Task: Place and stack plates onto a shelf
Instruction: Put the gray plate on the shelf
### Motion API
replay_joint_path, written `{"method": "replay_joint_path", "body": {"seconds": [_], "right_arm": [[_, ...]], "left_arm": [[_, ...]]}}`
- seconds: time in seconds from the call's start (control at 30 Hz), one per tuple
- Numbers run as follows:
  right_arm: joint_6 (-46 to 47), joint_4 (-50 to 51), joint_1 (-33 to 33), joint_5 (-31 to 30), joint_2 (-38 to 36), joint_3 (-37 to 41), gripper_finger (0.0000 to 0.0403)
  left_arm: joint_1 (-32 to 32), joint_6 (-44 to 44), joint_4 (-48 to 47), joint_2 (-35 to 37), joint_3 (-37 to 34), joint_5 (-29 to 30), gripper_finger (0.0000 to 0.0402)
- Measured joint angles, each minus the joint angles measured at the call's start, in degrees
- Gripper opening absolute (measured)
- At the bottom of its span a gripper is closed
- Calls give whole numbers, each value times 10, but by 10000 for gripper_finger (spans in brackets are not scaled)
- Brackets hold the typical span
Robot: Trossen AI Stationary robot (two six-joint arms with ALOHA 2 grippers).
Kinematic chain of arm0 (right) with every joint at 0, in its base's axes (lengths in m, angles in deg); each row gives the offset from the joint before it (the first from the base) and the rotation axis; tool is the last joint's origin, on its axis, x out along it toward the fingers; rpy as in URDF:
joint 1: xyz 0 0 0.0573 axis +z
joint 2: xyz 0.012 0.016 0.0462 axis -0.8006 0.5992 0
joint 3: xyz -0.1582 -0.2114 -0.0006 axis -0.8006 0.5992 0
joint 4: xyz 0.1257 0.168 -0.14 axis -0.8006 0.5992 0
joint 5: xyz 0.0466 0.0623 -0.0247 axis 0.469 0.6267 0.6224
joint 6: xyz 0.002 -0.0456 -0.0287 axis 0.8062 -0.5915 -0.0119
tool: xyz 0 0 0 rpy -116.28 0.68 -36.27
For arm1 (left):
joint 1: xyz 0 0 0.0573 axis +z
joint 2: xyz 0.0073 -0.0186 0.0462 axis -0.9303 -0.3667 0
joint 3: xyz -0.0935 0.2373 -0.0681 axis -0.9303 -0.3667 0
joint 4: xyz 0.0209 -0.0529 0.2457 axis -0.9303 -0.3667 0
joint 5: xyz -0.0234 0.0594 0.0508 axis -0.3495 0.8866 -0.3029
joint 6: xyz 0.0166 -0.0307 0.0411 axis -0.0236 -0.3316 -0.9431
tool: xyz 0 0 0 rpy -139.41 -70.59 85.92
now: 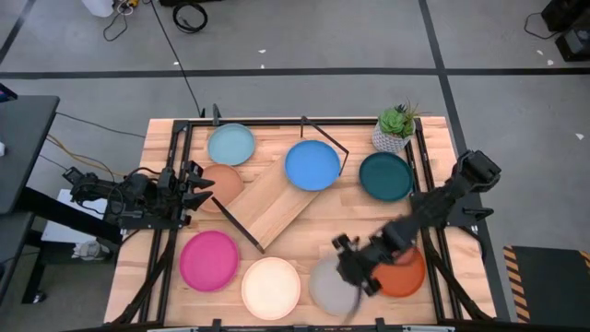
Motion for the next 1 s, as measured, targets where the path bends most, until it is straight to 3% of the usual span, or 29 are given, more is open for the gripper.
{"method": "replay_joint_path", "body": {"seconds": [0.13, 0.33, 0.5, 0.73, 1.0], "right_arm": [[4, -35, 60, -27, 0, 24, 167], [84, -36, 114, -59, 0, 31, 167], [174, 46, 142, -91, 0, 3, 167], [343, 138, 128, -27, 0, -9, 164], [450, 170, 105, 33, 0, -9, 162]], "left_arm": [[0, 0, 0, 0, 0, 0, 146], [0, 1, 0, 0, 0, 0, 146], [0, 0, 0, 0, 0, 0, 146], [0, 0, 0, 0, 0, 0, 146], [0, 0, 0, 0, 0, 0, 146]]}}
